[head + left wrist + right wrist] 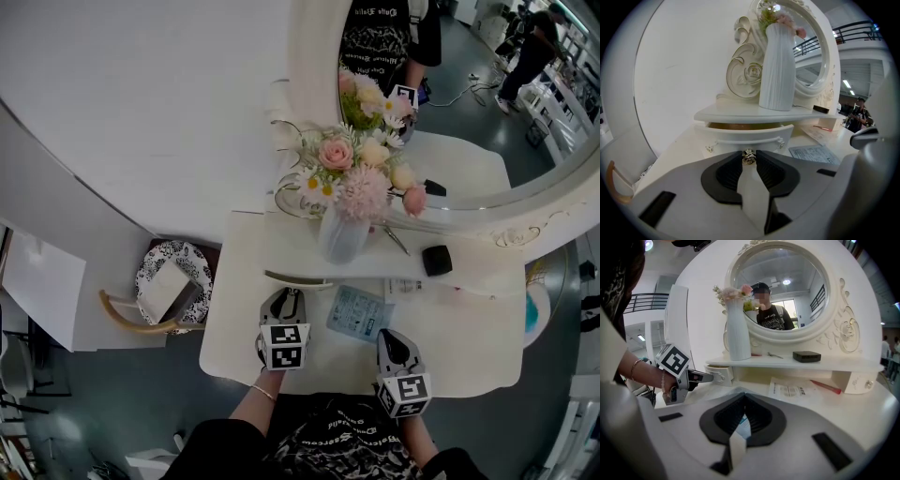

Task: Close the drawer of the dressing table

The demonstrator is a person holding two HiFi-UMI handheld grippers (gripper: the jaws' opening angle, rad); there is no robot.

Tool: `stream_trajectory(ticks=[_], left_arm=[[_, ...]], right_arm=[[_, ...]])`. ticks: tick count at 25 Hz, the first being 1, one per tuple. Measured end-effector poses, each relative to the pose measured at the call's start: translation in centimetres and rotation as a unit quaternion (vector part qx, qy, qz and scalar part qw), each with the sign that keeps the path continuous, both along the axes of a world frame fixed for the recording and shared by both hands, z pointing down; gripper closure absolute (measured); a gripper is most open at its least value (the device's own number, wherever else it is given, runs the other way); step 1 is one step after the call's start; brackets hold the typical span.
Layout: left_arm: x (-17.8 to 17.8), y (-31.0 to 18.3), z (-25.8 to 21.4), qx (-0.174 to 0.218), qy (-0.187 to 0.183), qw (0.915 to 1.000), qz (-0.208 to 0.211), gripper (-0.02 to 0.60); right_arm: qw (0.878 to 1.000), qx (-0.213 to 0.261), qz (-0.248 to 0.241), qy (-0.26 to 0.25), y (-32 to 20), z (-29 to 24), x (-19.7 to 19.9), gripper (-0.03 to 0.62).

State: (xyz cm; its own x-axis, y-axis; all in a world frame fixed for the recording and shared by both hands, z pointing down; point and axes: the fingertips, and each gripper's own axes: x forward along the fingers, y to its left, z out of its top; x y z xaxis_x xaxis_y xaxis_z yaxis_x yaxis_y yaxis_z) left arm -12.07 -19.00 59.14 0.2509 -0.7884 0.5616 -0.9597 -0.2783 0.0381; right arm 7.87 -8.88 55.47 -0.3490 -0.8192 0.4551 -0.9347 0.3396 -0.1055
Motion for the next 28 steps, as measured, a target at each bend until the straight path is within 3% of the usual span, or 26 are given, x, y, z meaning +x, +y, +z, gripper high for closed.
stream_trajectory(ticks=[28], left_arm=[[0.16,-0.92,-0.65,0.005,-0.004,1.0,-0.001,0.479]], right_arm=[[1.0,-0.007,0.014,0.004,0.37,0.37,0.87,0.583]])
